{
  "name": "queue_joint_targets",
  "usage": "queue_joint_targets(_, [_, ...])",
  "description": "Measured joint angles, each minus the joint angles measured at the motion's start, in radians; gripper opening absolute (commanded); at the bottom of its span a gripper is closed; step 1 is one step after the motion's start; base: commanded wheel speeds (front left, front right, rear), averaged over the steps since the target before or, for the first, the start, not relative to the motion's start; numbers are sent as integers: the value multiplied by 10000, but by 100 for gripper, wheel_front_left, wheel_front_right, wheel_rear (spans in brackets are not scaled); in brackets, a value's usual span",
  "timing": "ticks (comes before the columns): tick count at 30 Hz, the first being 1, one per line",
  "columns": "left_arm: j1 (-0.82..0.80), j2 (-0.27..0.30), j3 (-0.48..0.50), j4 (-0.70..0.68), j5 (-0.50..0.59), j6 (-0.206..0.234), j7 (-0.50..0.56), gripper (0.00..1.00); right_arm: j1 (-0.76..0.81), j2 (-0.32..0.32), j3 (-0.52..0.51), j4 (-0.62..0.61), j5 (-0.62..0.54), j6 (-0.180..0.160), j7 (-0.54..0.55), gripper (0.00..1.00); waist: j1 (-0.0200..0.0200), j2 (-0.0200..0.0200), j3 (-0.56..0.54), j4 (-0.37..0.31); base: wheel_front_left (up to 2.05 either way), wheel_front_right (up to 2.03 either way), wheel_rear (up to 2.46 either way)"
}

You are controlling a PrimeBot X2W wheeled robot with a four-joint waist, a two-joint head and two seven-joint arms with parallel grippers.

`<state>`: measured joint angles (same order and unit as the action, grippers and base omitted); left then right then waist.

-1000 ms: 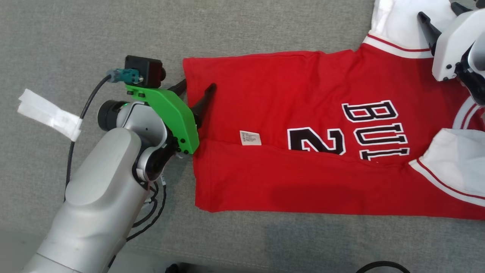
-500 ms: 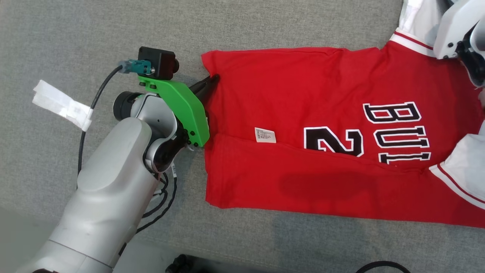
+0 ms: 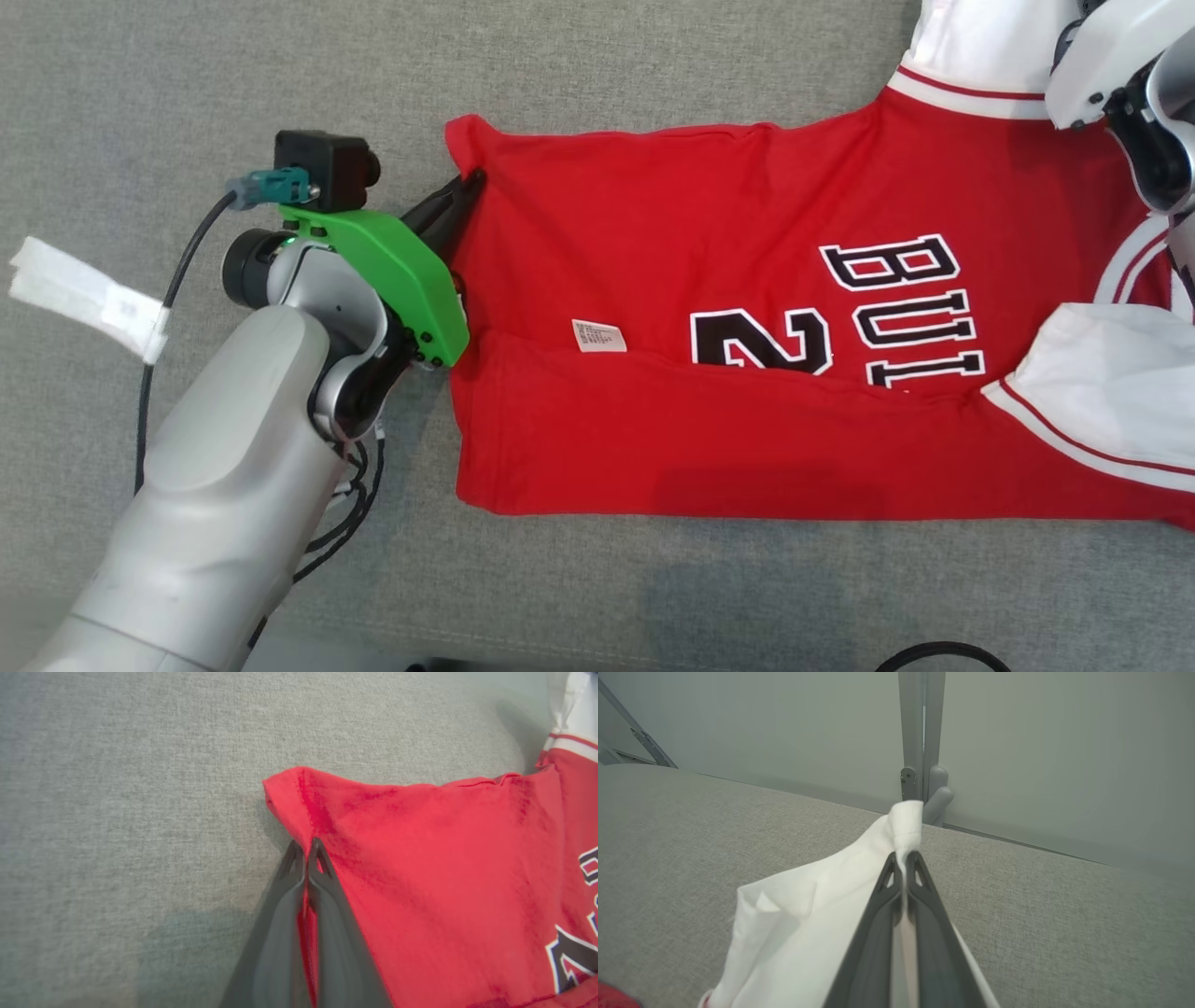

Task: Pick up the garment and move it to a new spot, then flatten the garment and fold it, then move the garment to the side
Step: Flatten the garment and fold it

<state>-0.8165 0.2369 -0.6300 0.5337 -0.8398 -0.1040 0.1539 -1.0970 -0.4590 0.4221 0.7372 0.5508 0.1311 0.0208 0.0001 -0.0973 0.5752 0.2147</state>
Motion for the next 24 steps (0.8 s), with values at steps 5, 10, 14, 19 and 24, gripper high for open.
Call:
queue_joint_targets(5, [732, 606, 111, -1097, 196, 286, -383, 0, 856, -447, 98, -1108, 717, 0, -460, 0, -1, 0, -399, -274, 0, 0, 0])
queue_joint_targets(10, [1851, 1120, 142, -2351, 408, 529, -1035, 0, 2648, -660, -226, -2362, 1373, -2, -1032, 0, -1, 0, -899, -512, 0, 0, 0])
queue_joint_targets(14, [2942, 1406, 226, -3287, 472, 955, -1592, 0, 4590, -784, -901, -3570, 1695, 0, -1407, 0, -1, 0, -1340, -728, 0, 0, 0])
queue_joint_targets(19, [4436, 1565, 520, -3990, 322, 1321, -2491, 0, 6980, -242, -1933, -4750, 1848, -2, -1511, 0, -2, -2, -1830, -1096, 0, 0, 0])
queue_joint_targets(24, [5300, 1448, 571, -3720, 138, 1076, -3423, 0, 8291, 491, -2173, -4847, 1488, -2, -1262, 0, -2, -1, -2125, -1556, 0, 0, 0])
